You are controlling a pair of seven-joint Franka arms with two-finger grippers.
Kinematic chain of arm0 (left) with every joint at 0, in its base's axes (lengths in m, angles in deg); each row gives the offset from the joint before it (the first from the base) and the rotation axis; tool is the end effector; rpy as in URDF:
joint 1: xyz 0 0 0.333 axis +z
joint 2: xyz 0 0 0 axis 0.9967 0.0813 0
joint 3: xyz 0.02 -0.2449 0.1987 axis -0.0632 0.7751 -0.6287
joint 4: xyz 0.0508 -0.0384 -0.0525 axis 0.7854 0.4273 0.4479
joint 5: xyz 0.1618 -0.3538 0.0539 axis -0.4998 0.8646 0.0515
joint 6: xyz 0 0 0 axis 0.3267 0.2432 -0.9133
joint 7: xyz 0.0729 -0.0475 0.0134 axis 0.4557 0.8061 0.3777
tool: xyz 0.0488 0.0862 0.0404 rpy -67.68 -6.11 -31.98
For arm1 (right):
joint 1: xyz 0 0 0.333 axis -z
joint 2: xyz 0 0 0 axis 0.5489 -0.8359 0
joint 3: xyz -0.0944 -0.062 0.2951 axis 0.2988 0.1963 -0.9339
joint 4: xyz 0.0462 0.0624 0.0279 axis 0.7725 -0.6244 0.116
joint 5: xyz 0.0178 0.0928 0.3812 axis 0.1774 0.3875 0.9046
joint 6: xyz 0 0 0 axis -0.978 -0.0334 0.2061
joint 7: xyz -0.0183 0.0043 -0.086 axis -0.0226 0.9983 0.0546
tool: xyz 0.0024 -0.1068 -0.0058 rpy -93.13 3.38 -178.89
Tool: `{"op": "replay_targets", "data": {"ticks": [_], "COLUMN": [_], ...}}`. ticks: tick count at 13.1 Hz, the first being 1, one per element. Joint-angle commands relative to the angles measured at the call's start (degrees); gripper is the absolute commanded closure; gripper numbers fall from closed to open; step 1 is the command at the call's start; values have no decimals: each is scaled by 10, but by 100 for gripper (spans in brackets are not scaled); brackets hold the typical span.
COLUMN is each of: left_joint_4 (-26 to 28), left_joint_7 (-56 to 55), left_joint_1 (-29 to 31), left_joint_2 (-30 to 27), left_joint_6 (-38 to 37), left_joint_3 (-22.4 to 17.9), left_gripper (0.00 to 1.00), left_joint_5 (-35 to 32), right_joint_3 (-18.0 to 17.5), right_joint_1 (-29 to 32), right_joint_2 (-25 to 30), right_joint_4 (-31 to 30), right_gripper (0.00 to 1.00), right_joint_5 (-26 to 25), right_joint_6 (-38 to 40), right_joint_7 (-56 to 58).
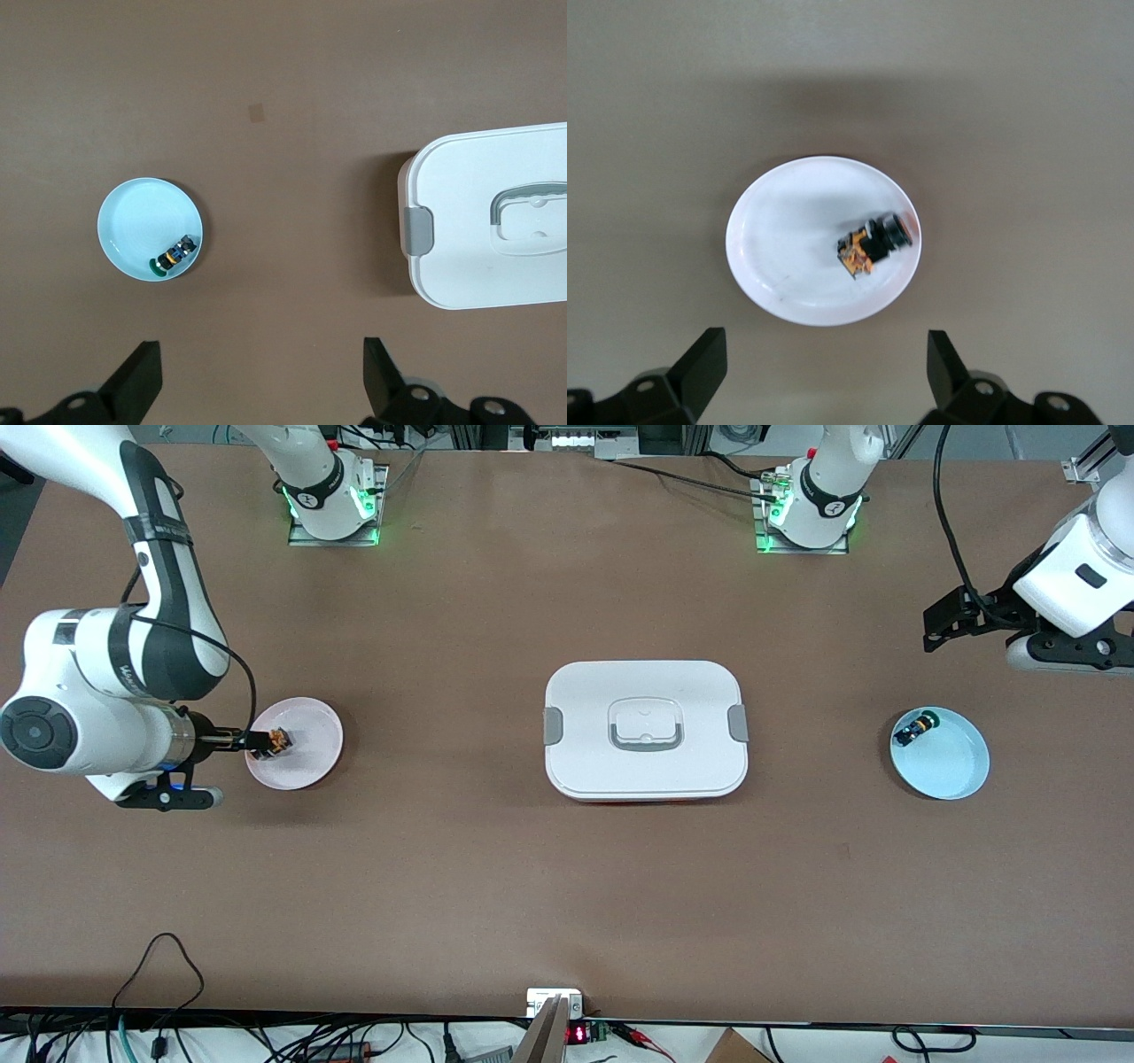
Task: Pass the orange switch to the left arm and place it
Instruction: 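Lower the open right gripper around the orange switch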
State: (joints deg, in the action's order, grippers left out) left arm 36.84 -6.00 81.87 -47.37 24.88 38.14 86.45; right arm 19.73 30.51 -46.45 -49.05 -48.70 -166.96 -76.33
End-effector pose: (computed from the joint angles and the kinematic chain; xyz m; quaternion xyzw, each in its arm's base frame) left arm 0.5636 -0.0611 0.6244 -0.9993 0.0286 0.0245 0.0071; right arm 0.6411 0.0172 0.3426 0.9892 0.0156 -0.1403 0.0400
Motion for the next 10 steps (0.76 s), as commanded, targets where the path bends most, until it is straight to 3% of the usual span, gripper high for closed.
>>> {"op": "replay_targets", "data": {"ticks": [1,7,10], "left_joint_4": [-17,-17,-17], "left_joint_7": [-4,-4,-4], "left_joint_1": [-4,-4,-4], "left_joint_2": [8,8,8], "left_joint_6": [-6,-5,-5], "left_joint_3": [-1,-1,-1], "left_gripper": [0,0,0], "left_joint_5": [-9,-10,-9], "right_joint_3": [-7,-9,-10], "right_joint_1": [13,32,52], "right_joint_2": [19,18,-9], "right_joint_4": [-69,-180,-186], "right_gripper": [0,0,0], "right_joint_5": [-8,-7,-2], "right_joint_6": [-81,-259,-293], "right_joint_7": [77,166,230]}}
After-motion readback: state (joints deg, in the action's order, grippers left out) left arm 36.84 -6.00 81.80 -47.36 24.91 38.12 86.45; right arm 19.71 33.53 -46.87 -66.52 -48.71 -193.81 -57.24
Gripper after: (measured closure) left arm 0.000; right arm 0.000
